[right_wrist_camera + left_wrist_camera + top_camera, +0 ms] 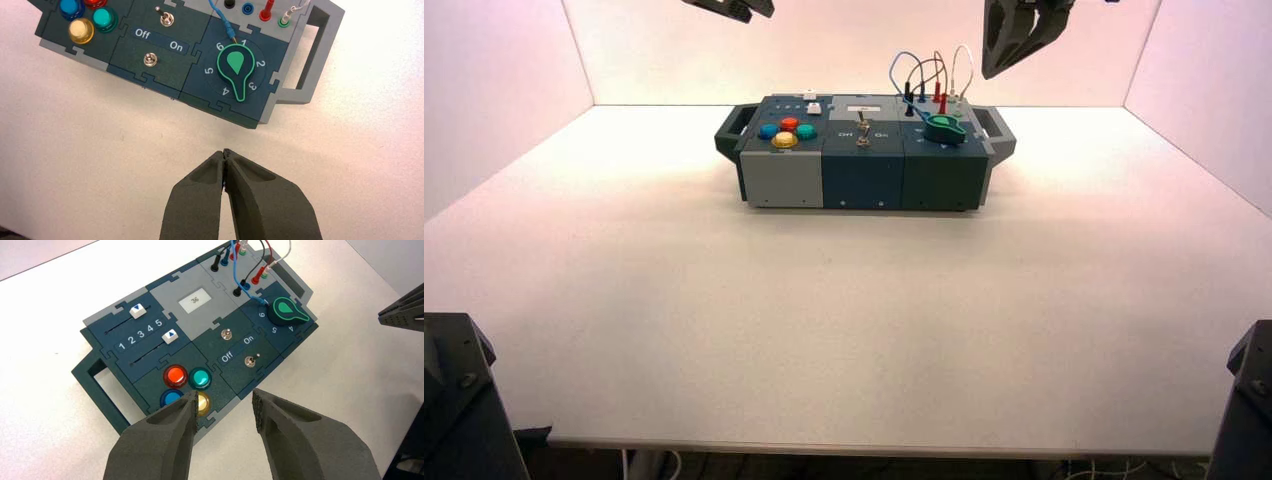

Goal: Turn the knob to position 1.

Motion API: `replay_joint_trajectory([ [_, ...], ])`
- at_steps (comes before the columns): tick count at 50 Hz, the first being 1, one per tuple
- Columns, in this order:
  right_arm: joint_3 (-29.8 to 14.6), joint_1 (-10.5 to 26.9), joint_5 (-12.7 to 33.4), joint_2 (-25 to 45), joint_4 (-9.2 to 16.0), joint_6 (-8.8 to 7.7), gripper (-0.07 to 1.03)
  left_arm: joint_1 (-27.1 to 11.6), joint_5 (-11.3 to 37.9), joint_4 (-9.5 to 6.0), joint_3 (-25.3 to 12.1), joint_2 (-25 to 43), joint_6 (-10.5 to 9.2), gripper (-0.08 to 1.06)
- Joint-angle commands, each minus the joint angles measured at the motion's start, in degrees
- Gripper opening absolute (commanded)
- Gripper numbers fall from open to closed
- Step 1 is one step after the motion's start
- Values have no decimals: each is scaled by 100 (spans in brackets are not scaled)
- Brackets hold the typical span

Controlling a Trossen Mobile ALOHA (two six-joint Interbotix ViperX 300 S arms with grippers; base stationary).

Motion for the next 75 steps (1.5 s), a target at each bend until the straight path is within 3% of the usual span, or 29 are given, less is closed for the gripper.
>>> replay_joint_trajectory([
  [1,-79,26,-18,-114,18,-9,-2,18,-18,-9,-53,-132,-9,58],
  [15,-70,35,79,-114,26,-26,-2,9,-18,-9,-62,-132,-9,58],
  [35,-132,352,149,123,149,-44,-2,18,-26,-9,-62,-114,-9,58],
  [49,-352,352,316,615,158,-352,-2,9,-105,-18,-79,-70,70,58],
  [58,-527,343,316,888,158,-387,-2,9,-220,-35,-79,-70,114,58],
  [68,-817,308,316,1415,149,-483,-2,-167,-114,-88,-53,-79,396,58],
  [75,-1046,299,272,1828,132,-598,-2,-229,-62,-114,-53,-97,396,58],
])
